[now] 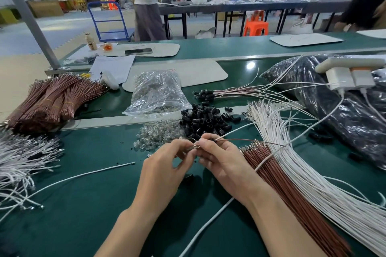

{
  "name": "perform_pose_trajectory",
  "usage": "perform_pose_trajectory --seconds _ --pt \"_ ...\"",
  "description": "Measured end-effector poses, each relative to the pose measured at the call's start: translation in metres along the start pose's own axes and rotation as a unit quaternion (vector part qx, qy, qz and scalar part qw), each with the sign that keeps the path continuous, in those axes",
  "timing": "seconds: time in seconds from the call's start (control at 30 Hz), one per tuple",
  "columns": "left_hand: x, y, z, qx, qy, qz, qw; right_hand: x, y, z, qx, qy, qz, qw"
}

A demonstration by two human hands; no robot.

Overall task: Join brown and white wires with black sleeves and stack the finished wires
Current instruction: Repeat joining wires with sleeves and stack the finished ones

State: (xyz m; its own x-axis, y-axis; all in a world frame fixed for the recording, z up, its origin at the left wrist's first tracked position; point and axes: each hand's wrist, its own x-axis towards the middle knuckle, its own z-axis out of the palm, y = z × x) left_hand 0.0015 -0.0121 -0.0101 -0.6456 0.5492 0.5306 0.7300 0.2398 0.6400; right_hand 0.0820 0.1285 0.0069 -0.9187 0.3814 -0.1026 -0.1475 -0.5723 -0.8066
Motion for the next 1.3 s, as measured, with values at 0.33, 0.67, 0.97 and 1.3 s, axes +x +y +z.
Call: perform_pose_trajectory --seconds 0.33,0.67,0.97,1.3 --pt "-0.001 0.000 0.003 0.015 -0.008 -0.002 1.000 0.002 0.001 -0.009 -0.028 0.021 -0.002 0.999" --pt "0.000 0.003 0.002 0.023 -0.007 0.025 0.999 0.003 0.003 -0.010 -0.059 0.019 -0.012 0.998" --pt "0.001 0.004 0.004 0.028 -0.009 0.008 1.000 0.003 0.003 -0.011 -0.071 0.013 -0.009 0.997" --pt "-0.001 0.005 0.007 0.029 -0.002 0.003 1.000 0.002 0.001 -0.010 -0.070 0.016 -0.010 0.997"
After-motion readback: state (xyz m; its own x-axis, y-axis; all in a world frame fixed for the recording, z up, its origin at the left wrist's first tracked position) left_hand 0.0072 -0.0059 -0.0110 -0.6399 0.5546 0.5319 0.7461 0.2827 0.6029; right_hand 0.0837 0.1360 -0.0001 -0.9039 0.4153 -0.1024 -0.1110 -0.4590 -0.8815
